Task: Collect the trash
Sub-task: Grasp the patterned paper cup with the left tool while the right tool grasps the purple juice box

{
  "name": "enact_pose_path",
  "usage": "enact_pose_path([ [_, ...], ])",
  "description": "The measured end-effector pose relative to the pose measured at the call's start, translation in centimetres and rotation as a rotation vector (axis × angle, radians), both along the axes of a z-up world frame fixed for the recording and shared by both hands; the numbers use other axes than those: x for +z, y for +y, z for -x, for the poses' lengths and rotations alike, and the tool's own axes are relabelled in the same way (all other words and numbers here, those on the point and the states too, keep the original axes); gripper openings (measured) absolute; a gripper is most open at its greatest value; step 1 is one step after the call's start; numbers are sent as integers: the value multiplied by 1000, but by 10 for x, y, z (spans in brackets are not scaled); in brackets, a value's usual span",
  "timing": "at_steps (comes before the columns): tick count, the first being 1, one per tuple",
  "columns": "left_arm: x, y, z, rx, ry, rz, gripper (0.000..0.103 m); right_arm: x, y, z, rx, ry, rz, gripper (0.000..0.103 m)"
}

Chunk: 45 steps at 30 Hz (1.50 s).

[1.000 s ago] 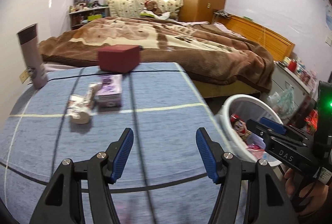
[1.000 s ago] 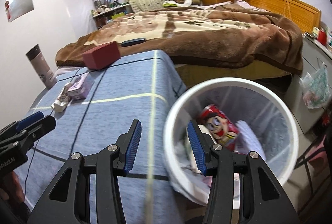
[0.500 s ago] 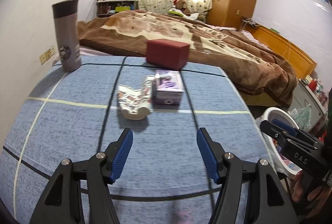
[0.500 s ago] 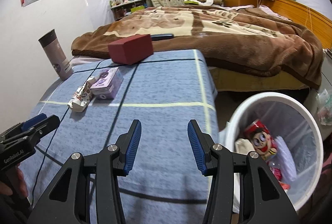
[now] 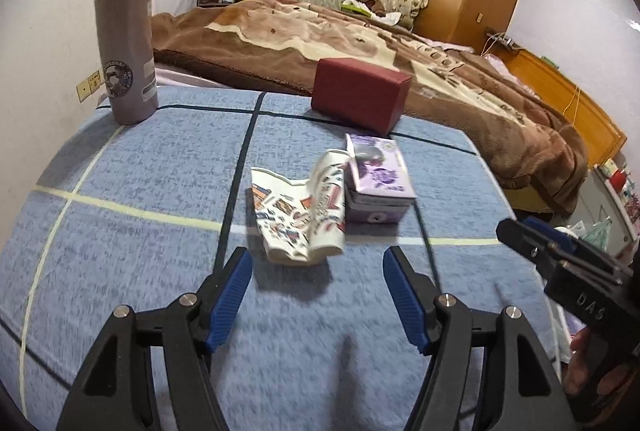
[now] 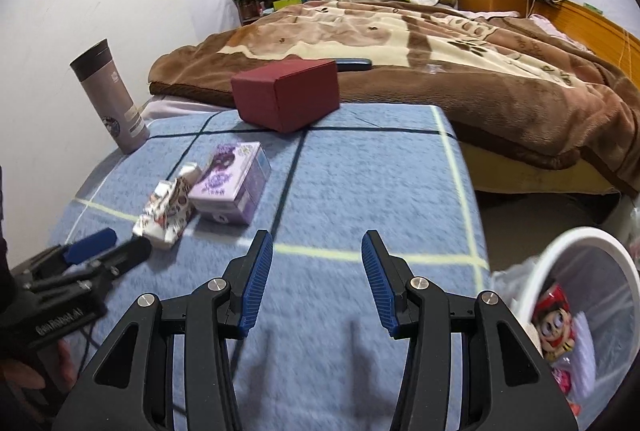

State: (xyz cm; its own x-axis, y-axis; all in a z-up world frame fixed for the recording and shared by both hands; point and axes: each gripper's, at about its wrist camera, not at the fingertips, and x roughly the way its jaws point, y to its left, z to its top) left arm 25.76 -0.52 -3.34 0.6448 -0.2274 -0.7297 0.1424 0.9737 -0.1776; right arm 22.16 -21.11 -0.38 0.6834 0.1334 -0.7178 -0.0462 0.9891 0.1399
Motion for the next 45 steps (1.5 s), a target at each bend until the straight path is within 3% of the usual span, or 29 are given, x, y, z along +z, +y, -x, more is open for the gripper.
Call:
enact_pose_path([
  [7, -13, 6, -28, 0, 36, -9, 70, -5, 9, -19, 4, 12, -35, 48],
  [14, -24, 13, -47, -17, 79, 50, 70, -10, 18, -34, 15, 27, -55, 48],
  [19, -23, 18, -48, -18, 77, 62, 55, -10, 21, -38, 12, 28, -57, 48],
  [36, -16, 61, -34, 91, 33, 55, 54, -9, 62, -55, 72, 6, -52, 48],
  [40, -18, 67, -36, 110, 36, 50, 54, -13, 76, -63, 95, 17, -16, 64],
  [45, -21, 72, -39, 121, 41, 67, 54, -20, 84, -67, 70, 46, 62, 64],
])
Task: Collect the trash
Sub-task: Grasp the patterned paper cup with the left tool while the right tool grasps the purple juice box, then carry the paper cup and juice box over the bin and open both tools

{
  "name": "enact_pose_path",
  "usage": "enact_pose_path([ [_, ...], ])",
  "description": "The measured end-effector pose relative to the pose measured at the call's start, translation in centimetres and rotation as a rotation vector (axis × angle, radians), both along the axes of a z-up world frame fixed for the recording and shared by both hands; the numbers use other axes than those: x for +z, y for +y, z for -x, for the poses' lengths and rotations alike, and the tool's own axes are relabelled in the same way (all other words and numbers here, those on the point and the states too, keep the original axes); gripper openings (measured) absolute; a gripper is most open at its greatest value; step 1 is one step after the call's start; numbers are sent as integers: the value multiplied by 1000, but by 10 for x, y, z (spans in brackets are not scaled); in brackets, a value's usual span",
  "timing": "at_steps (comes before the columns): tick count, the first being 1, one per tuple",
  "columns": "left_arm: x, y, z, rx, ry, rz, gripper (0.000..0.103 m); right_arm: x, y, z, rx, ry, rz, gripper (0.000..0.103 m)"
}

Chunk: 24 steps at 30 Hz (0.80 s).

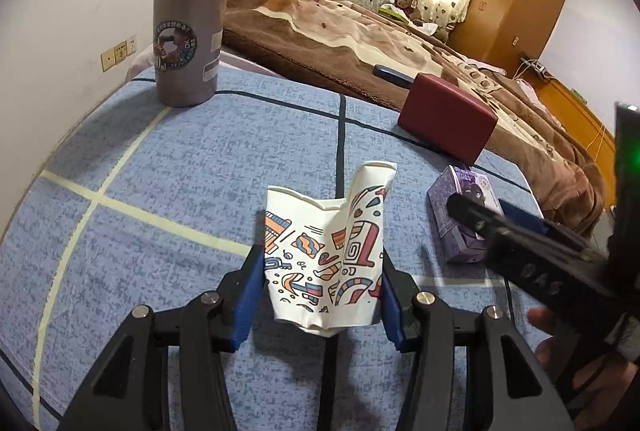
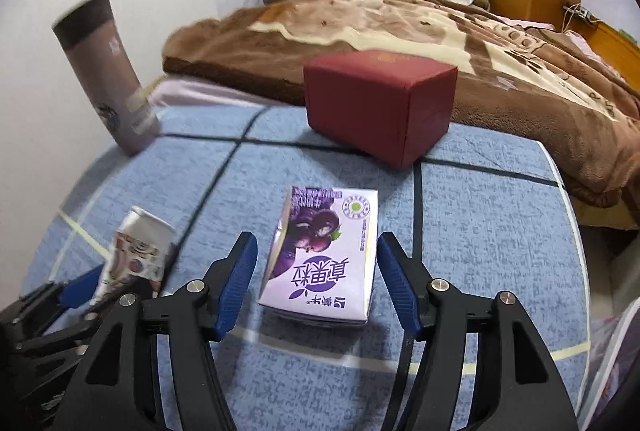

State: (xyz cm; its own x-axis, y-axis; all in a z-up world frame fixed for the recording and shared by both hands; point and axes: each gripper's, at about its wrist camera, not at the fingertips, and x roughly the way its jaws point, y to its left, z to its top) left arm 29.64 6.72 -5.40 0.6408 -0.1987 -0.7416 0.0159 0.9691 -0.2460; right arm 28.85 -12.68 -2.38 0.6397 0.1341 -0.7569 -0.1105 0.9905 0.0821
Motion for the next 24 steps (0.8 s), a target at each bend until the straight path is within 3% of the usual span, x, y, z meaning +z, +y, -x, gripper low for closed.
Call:
enact_pose_path([
  [5, -2, 0, -1, -5, 4, 7, 54, -4, 2, 1, -22, -9, 68, 64],
  [24, 1, -15, 9, -38, -16, -51, 54, -8, -3, 11, -45, -12, -17, 58],
])
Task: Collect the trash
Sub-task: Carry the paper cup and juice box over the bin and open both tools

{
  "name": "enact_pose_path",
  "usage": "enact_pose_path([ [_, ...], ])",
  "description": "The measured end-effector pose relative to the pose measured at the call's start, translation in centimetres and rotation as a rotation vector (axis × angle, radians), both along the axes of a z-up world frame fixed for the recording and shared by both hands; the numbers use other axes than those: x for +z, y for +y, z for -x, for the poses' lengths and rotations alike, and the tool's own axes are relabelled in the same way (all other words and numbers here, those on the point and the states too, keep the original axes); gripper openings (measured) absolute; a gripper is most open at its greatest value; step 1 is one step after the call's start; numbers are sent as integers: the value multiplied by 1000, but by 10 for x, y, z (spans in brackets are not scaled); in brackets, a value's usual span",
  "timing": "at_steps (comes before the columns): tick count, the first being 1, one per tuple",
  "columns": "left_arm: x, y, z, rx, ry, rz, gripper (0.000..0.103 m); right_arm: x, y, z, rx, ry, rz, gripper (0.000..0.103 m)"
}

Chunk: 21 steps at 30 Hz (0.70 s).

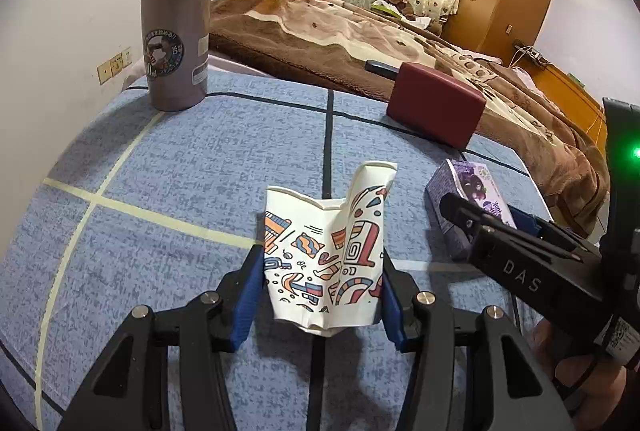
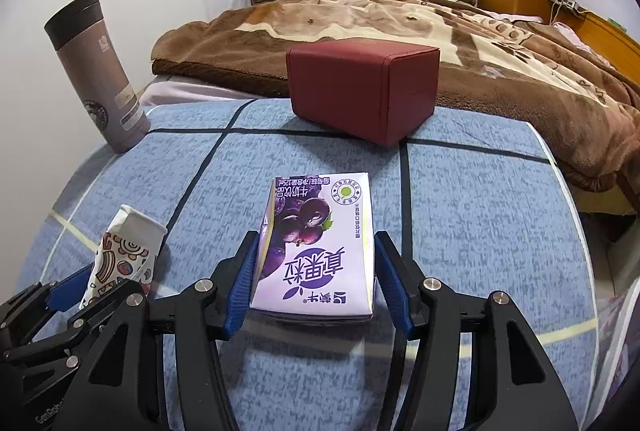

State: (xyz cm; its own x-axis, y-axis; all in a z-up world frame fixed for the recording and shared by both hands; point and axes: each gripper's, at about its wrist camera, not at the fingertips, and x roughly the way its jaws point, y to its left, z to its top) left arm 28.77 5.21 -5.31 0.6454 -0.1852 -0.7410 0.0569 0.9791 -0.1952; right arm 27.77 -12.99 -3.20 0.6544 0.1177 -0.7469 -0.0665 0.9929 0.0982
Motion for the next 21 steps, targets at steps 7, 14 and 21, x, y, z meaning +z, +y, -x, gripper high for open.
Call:
enact_pose_path([
  [7, 4, -7, 10, -15, -8, -13, 54, 4, -6, 13, -14, -10, -20, 57],
  [14, 13, -14, 29, -27, -24, -27, 54, 8, -14, 28, -22, -14, -43, 57],
  [21, 27, -24, 52, -39, -53, -31, 54, 21, -22, 53, -21, -43, -53, 57],
])
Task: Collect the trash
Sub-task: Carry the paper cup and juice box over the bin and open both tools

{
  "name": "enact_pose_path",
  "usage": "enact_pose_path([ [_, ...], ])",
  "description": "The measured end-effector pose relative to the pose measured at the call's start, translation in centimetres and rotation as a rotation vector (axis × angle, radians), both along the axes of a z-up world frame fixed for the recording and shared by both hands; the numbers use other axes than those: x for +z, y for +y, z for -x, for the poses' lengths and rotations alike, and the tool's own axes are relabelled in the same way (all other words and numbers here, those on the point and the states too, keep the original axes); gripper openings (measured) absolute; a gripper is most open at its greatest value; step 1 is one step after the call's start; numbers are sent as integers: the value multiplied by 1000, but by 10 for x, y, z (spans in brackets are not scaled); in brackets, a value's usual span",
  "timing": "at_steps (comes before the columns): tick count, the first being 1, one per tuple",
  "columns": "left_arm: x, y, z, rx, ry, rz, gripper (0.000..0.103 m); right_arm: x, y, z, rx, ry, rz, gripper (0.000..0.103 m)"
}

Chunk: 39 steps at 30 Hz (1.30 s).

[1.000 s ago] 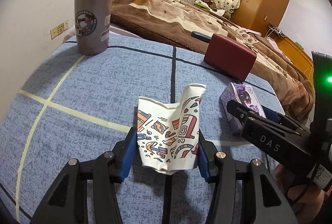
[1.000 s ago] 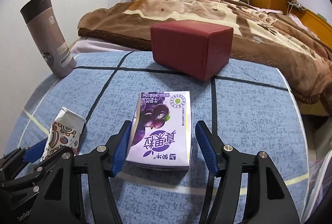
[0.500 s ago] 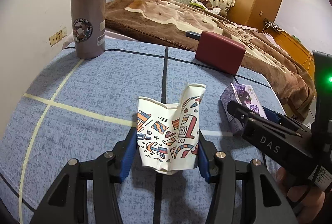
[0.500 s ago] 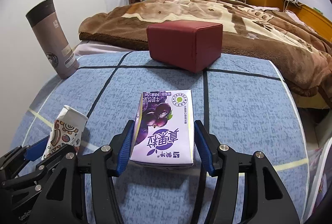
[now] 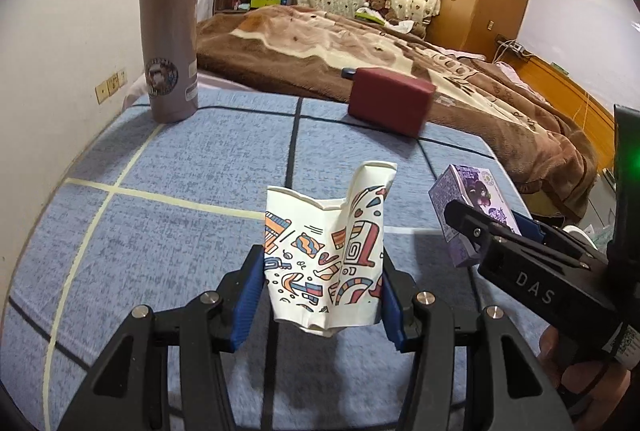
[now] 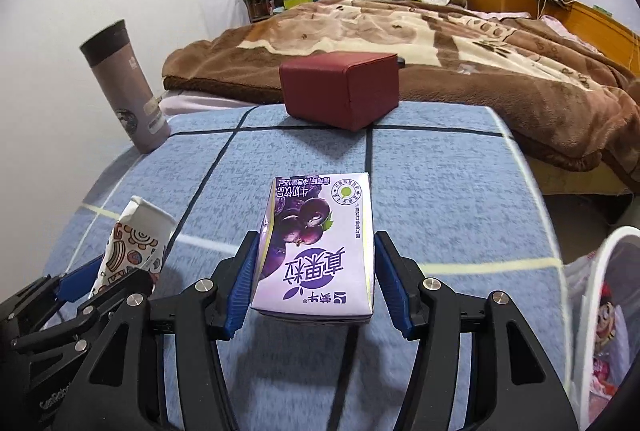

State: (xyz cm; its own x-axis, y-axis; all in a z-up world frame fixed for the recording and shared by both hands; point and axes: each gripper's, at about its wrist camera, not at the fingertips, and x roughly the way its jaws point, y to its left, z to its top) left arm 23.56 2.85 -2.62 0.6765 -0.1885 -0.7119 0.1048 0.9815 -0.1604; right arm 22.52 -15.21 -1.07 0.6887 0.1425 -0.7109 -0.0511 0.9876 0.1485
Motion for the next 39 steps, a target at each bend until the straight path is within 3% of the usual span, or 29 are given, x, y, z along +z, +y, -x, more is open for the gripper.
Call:
enact_pose_path([
  [19, 35, -66, 53, -125, -78, 15, 54, 27, -66, 67, -104, -84, -30, 57],
  [39, 54, -193, 88, -366, -134, 11, 54, 35, -170, 123, -322, -116, -23, 58],
])
